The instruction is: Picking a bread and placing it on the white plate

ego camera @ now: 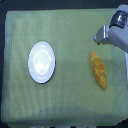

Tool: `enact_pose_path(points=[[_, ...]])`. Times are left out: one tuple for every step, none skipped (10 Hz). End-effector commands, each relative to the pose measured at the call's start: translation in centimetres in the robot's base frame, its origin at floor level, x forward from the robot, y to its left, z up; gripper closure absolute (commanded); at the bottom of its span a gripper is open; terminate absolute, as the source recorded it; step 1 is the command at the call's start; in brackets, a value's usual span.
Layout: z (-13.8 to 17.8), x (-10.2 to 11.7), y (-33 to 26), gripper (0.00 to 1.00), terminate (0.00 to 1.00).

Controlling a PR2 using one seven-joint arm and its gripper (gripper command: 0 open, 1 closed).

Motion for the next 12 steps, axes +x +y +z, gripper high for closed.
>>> enact_pose_path(points=[[-0.1, 0.1, 0.1, 0.00, 0.00], [-0.4, 0.1, 0.6, 0.00, 0.00], [-0.9, -0.1, 1.1, 0.00, 0.00], [-1.7, -0.4, 1.3, 0.00, 0.00], [-2.9, -0.8, 1.7, 0.00, 0.00], [-4.7, -1.5, 2.5, 0.00, 0.00], [-5.1, -1.6, 2.6, 0.00, 0.00], [-6.1, -1.8, 3.1, 0.00, 0.00], [-7.3, -2.2, 3.7, 0.00, 0.00], [-8.5, -2.8, 4.4, 0.00, 0.00], [-9.4, -3.1, 5.0, 0.00, 0.00], [-10.4, -3.2, 5.4, 0.00, 0.00]])
